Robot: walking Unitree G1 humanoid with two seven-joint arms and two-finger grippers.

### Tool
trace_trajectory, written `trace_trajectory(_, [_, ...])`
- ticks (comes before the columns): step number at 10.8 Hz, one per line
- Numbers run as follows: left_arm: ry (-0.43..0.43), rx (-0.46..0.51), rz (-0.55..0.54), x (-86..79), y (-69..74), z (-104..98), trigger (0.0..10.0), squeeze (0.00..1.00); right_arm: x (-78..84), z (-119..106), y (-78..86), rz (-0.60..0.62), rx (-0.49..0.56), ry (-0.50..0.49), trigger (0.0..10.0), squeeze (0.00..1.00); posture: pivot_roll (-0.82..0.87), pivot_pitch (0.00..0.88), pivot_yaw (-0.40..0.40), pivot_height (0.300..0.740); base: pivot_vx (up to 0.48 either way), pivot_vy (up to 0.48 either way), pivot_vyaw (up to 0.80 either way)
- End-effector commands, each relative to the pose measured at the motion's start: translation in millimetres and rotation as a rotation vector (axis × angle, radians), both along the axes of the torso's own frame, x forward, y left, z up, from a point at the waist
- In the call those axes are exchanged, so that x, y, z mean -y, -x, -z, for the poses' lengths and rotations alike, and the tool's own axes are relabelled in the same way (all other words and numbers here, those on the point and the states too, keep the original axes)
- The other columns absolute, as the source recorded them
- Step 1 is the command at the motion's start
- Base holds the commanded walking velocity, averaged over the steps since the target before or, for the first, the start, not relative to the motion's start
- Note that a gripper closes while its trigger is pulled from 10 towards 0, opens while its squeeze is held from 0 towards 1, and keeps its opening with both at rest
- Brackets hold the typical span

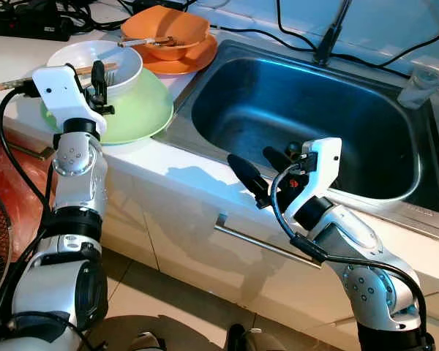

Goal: Kitchen organization

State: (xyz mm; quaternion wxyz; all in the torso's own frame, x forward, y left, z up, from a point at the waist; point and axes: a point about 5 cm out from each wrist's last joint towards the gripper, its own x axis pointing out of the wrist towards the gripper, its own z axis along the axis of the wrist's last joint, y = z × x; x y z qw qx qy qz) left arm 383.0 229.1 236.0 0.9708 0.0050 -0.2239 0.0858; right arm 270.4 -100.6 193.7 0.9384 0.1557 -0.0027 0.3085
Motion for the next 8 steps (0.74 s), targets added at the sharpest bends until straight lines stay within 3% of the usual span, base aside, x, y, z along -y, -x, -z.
trace_trajectory(1, [0.004, 0.009, 0.011, 1.2, -1.3, -2.7, 0.0, 0.00, 3.8, -1.5, -1.2, 0.023, 0.008, 0.004, 10.0, 1.00, -0.15, 0.164, -0.063, 0.740, 0.000, 0.000, 0.00])
trace_trajectory(8, [0.003, 0.039, 0.041, 5.1, -2.3, -9.5, 0.0, 0.00, 4.8, -1.2, -3.1, 0.036, 0.009, 0.005, 10.0, 1.00, -0.15, 0.157, -0.062, 0.740, 0.000, 0.000, 0.00])
